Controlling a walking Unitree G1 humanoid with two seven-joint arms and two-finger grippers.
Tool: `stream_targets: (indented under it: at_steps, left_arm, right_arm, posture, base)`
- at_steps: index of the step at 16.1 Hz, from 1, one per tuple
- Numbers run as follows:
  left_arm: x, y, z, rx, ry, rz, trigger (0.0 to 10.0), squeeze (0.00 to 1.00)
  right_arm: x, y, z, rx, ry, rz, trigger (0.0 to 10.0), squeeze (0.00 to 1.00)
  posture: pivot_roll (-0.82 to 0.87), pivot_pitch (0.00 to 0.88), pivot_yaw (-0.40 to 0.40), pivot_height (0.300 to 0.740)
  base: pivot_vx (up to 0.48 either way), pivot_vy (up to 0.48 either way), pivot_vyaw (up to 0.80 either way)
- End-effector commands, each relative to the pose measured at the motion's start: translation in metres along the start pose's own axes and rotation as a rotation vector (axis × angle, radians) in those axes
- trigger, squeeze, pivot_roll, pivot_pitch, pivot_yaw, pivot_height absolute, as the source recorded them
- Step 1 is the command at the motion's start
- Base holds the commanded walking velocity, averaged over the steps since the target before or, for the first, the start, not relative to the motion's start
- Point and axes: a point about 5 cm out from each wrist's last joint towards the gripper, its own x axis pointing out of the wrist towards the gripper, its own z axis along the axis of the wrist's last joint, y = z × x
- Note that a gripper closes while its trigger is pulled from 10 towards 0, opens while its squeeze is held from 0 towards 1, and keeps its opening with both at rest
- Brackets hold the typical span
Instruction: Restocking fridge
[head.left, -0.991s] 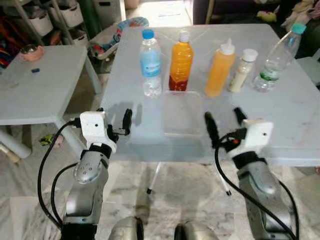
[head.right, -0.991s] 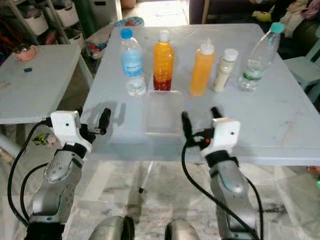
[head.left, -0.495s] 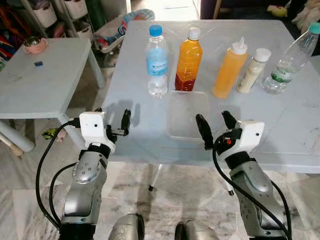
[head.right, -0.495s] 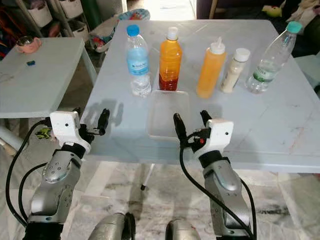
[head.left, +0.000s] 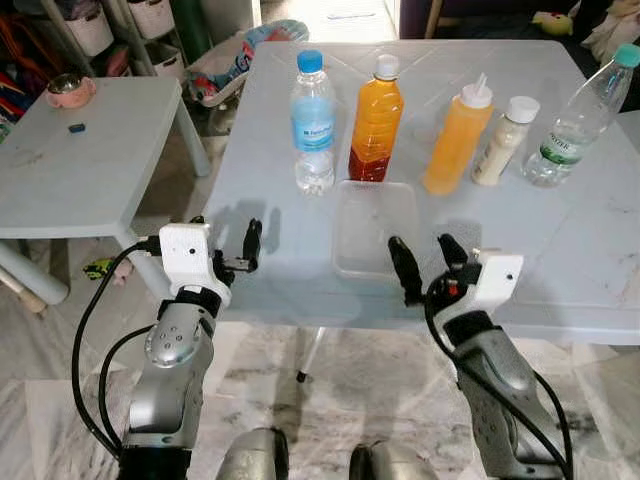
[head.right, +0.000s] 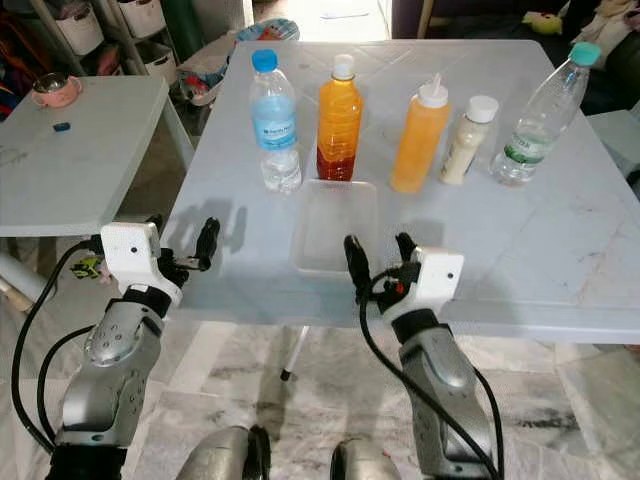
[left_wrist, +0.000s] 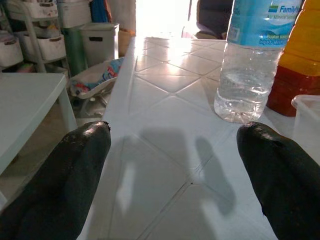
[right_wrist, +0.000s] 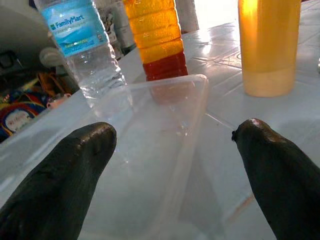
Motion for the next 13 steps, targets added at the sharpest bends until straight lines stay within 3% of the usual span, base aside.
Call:
stream_targets:
  at_steps: [1, 5, 6, 8, 13]
  left_arm:
    - [0.000, 0.002, 0.001, 0.008, -0.004, 0.007, 10.0, 0.00]
    - [-0.001, 0.000, 0.000, 0.009, -0.001, -0.001, 10.0, 0.00]
    - [0.000, 0.000, 0.000, 0.009, -0.002, -0.001, 10.0, 0.00]
    - [0.000, -0.001, 0.000, 0.010, -0.003, -0.002, 10.0, 0.00]
    - [0.000, -0.003, 0.000, 0.008, -0.002, -0.005, 10.0, 0.00]
  right_arm:
    - [0.000, -0.003, -0.005, 0.043, 0.028, -0.017, 10.0, 0.00]
    - [0.007, 0.001, -0.010, 0.123, 0.048, 0.018, 10.0, 0.00]
    - [0.008, 0.002, -0.010, 0.130, 0.047, 0.027, 8.4, 0.00]
    - [0.010, 0.006, -0.012, 0.156, 0.055, 0.055, 0.0, 0.00]
    - [0.008, 0.003, -0.020, 0.213, 0.101, 0.030, 0.0, 0.00]
  posture:
    - [-0.01, 0.118, 0.050, 0.740]
    - [-0.01, 0.120, 0.051, 0.740]
    - [-0.01, 0.119, 0.052, 0.740]
    - [0.00, 0.119, 0.051, 0.740]
    - [-0.01, 0.120, 0.050, 0.740]
  base:
    - [0.000, 0.000, 0.00]
    - [0.000, 0.000, 0.00]
    - [0.000, 0.000, 0.00]
    - [0.000, 0.000, 0.00]
    - [0.000, 0.000, 0.00]
